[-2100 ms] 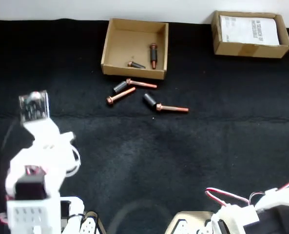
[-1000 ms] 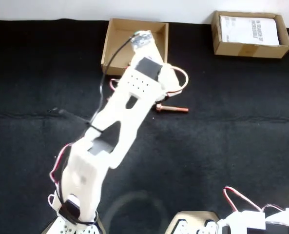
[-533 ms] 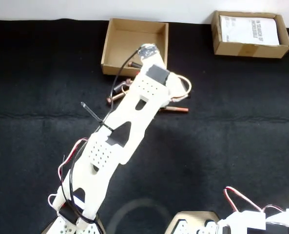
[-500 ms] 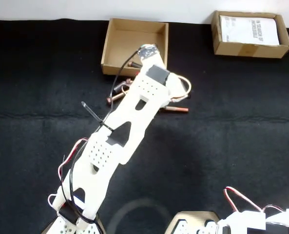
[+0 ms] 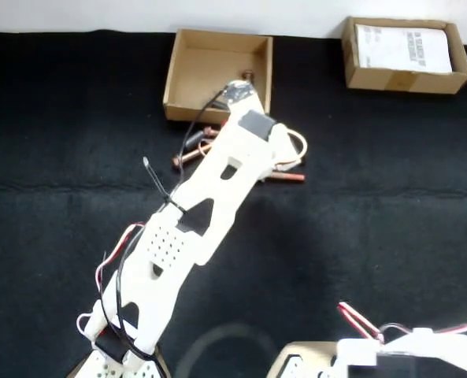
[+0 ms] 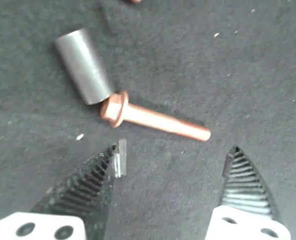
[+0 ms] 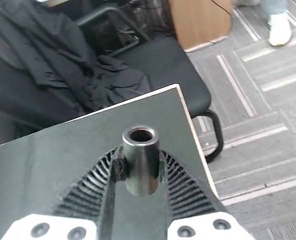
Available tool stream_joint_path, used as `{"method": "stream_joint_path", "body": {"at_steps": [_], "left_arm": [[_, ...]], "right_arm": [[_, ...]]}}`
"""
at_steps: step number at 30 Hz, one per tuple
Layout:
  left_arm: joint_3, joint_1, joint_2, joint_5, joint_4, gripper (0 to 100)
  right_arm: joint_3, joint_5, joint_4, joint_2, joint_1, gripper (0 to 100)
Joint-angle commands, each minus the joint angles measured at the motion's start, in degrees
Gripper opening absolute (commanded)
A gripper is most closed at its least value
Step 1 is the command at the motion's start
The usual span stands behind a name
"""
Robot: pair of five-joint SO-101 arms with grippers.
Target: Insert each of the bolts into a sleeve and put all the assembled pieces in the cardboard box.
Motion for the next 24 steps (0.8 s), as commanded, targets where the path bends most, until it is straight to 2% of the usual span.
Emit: {"method": "stream_joint_path", "body": {"at_steps": [1, 4, 9, 13, 16, 20, 24], "left_arm": [[-2.1, -1.5, 1.2, 0.5, -2.8, 31], [-2.1, -1.8, 3.1, 0.5, -3.3, 31], [-2.2, -1.8, 4.3, 0.5, -5.1, 31], [-1.7, -1.9, 4.4, 0.4, -7.2, 31], [-1.8, -1.9, 4.4, 0.2, -7.6, 23], [-2.2, -1.9, 4.3, -2.8, -7.6, 1], [-2.2, -1.9, 3.9, -4.0, -7.1, 1]], "right_arm": [[2.1, 1.5, -1.3, -7.6, -2.1, 0.8], [4.5, 4.4, -1.6, -11.5, -3.8, 0.8], [9.2, 5.0, -7.3, -15.2, -4.4, 0.8], [10.2, 6.9, -7.9, -16.0, -5.1, 0.9], [10.4, 6.9, -7.8, -15.7, -4.9, 0.9], [12.6, 6.9, -8.0, -16.2, -5.1, 0.9], [12.9, 6.9, -8.0, -16.0, -5.3, 0.9]]}}
